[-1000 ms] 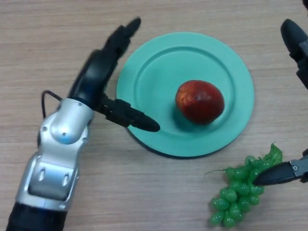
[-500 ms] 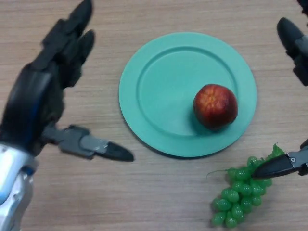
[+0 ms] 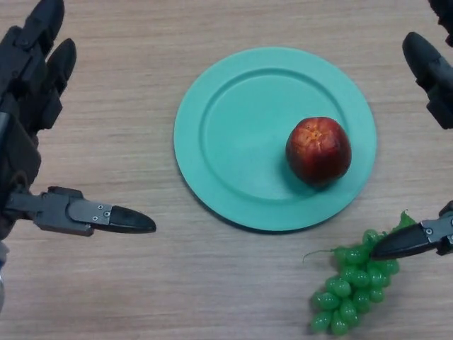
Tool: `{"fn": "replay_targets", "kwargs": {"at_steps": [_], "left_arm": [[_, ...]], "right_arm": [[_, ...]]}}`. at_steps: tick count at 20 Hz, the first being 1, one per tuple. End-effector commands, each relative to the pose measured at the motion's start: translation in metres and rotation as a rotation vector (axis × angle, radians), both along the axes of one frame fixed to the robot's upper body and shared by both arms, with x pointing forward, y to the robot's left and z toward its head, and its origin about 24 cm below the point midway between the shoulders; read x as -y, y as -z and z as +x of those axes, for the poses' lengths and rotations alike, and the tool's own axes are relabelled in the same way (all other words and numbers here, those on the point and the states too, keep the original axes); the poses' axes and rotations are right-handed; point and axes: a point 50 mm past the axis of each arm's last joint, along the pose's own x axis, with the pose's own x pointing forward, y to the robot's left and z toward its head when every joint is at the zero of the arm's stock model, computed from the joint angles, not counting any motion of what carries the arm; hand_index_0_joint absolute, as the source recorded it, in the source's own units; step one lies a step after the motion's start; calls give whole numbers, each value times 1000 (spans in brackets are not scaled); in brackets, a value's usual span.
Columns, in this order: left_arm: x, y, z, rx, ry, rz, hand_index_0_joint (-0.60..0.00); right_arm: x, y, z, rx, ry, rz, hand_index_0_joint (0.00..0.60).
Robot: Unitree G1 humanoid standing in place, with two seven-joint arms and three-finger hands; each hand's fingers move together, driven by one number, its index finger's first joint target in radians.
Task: Pick up the red apple and place it on the plate
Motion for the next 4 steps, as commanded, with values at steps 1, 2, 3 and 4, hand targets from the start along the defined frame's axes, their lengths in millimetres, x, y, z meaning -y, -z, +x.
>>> {"fn": "replay_targets", "kwargs": {"at_steps": [1,2,3,4], "left_arm": [[-6,-26,-13,202,-41,36,0],[-6,-27,-14,196,-44,32,0],[-4,-28,-17,187,-22,13,0],[-3,-29,-19,174,-10,-2,0]], "right_arm": [[-2,-25,-14,225,-28,-16,0],[-3,-24,-14,221,-31,-20,0],[-4,-24,-13,219,-32,-25,0],[-6,-24,-12,217,-32,-29,0]]}}
